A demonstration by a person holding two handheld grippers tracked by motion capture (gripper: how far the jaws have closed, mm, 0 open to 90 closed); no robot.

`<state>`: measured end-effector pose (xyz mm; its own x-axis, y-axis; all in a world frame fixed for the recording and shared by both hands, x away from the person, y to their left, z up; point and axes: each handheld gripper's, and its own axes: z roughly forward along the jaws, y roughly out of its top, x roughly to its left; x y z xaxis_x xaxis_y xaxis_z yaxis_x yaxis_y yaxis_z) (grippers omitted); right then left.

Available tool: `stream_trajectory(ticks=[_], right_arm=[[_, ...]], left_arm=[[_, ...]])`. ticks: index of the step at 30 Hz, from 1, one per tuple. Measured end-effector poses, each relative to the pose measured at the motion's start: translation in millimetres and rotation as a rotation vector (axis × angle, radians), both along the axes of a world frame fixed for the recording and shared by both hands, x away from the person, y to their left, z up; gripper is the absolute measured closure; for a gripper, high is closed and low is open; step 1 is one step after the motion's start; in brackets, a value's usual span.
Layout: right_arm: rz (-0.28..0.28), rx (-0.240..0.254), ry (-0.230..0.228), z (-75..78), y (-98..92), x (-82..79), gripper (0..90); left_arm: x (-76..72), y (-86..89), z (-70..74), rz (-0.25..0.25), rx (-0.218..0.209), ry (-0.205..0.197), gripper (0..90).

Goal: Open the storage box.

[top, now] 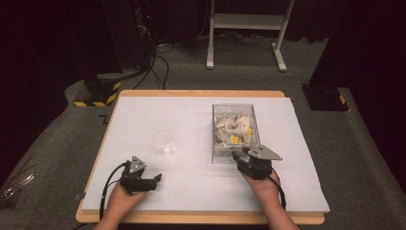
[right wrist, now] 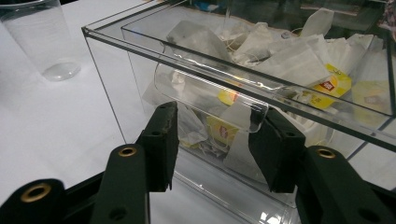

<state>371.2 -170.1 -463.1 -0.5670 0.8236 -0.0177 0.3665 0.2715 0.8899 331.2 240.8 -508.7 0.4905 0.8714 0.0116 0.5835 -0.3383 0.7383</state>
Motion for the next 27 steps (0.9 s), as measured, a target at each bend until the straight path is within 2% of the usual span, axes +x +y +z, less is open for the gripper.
stream_trajectory(ticks=[5, 27], right_arm=[[0.01, 0.014, -0.009, -1.2, -3.9, -3.7, 57.2], [0.046, 0.009, -0.014, -1.4, -8.9, -34.3, 56.6]], left_arm=[[0.0, 0.0, 0.0, 0.0, 0.001, 0.0, 16.4], [-0.3, 0.0, 0.0, 0.002, 0.0, -0.001, 16.4]])
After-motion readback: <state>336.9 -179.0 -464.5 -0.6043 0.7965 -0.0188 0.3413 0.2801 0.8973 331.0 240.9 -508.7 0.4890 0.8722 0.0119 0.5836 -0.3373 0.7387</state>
